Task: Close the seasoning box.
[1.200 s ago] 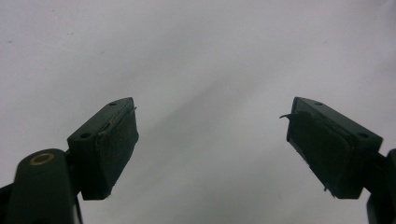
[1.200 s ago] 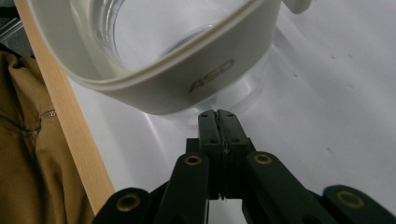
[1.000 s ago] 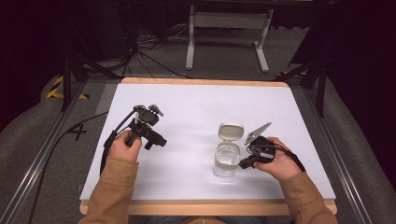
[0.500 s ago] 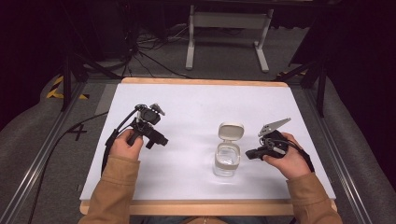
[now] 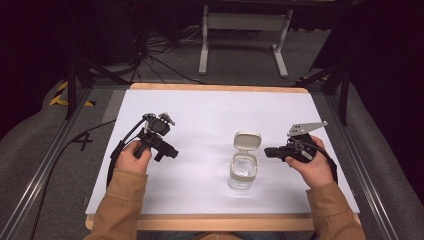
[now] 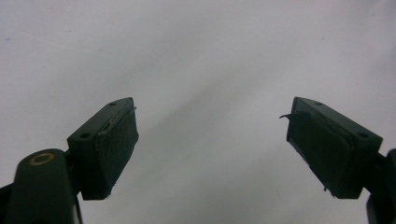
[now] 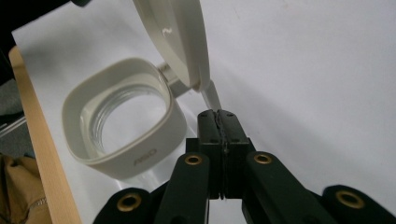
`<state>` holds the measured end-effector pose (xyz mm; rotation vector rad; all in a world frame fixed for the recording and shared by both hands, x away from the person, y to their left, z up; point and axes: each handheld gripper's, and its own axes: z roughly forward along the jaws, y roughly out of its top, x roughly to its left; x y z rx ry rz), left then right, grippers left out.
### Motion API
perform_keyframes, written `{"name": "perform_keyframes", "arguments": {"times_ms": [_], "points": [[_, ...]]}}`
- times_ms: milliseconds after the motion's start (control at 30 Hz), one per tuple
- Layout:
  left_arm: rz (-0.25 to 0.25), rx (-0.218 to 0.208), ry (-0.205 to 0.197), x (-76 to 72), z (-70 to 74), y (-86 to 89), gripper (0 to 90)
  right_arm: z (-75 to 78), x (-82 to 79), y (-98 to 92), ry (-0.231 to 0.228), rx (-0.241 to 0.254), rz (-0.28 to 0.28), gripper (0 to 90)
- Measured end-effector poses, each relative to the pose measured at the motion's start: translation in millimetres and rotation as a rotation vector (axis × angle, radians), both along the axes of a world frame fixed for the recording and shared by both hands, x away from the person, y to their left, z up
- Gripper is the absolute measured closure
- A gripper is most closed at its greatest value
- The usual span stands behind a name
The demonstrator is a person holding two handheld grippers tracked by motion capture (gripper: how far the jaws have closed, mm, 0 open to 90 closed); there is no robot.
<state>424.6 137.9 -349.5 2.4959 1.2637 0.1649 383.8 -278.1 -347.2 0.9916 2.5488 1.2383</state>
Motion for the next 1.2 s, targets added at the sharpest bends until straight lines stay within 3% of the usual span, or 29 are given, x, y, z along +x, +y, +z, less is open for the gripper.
{"name": "perform_keyframes", "arguments": {"times_ms": [200,300,700,1200], "points": [[0.001,0.007,-0.008,-6.7,0.3,7.0,16.6,2.4,7.2,0.0,-0.036,0.035,-0.020,90.0],[0.003,0.007,-0.004,-9.5,-0.7,9.1,16.6,2.3,11.3,0.6,-0.028,0.071,-0.002,90.0],[0.021,0.012,-0.003,-16.3,-1.2,16.7,16.6,6.3,17.8,6.8,-0.069,0.077,0.013,90.0],[0.002,0.021,0.003,-13.8,-1.6,12.9,16.6,8.7,13.4,9.5,-0.057,0.081,0.033,90.0]]}}
